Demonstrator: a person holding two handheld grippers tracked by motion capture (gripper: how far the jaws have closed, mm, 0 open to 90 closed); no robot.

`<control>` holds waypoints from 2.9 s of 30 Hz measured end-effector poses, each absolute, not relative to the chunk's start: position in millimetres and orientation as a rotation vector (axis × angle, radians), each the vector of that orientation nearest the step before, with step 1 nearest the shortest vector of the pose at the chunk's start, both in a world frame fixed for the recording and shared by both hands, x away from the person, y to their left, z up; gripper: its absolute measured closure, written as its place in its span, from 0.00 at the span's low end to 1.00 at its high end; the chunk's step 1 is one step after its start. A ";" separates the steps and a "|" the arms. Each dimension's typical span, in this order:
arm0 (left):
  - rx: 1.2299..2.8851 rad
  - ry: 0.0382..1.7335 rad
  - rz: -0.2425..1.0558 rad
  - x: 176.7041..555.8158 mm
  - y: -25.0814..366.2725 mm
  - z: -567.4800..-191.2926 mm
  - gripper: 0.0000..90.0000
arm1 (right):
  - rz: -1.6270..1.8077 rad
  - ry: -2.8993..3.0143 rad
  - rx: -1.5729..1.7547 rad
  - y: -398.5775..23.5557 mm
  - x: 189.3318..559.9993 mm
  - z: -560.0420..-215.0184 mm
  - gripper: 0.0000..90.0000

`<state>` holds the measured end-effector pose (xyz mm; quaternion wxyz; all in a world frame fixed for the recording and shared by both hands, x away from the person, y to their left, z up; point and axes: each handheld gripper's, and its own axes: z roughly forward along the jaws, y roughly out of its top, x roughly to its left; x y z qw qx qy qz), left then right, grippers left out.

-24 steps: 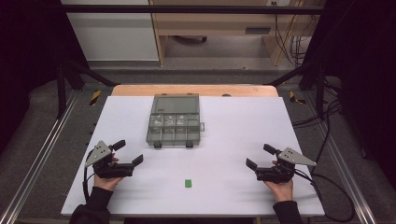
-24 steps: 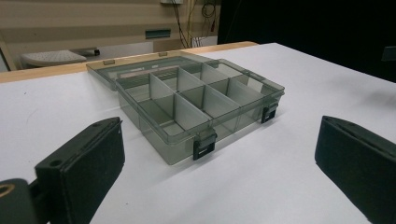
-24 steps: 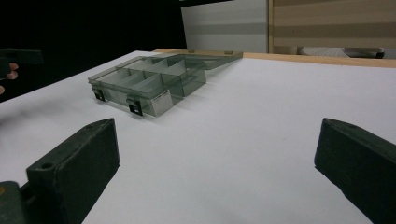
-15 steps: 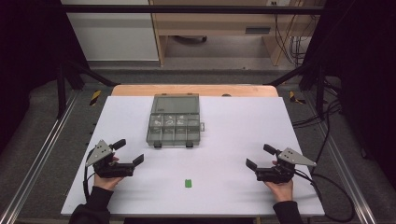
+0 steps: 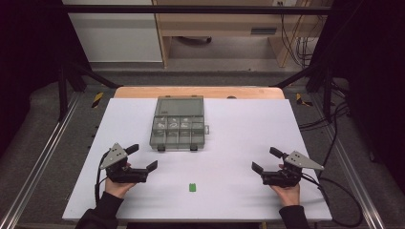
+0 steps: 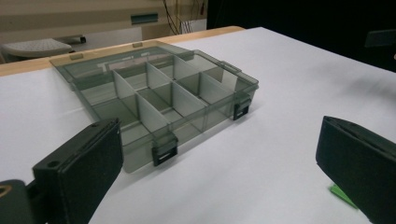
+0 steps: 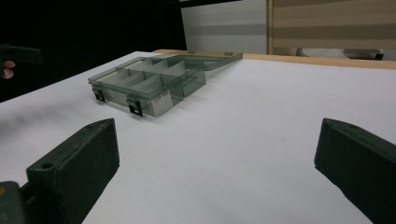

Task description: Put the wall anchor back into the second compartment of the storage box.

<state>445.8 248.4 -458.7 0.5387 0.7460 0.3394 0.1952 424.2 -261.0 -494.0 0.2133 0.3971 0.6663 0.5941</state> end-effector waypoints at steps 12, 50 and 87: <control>1.887 0.793 0.404 437.0 199.5 -463.8 0.01 | 1.650 1.850 1.106 -260.8 424.3 -494.0 0.00; 2.162 0.950 0.186 418.1 130.4 -495.9 0.49 | 1.629 1.858 1.121 -260.8 424.6 -494.4 0.00; 2.222 1.005 0.265 404.7 111.5 -494.1 0.86 | 1.624 1.864 1.127 -261.2 425.4 -494.6 0.00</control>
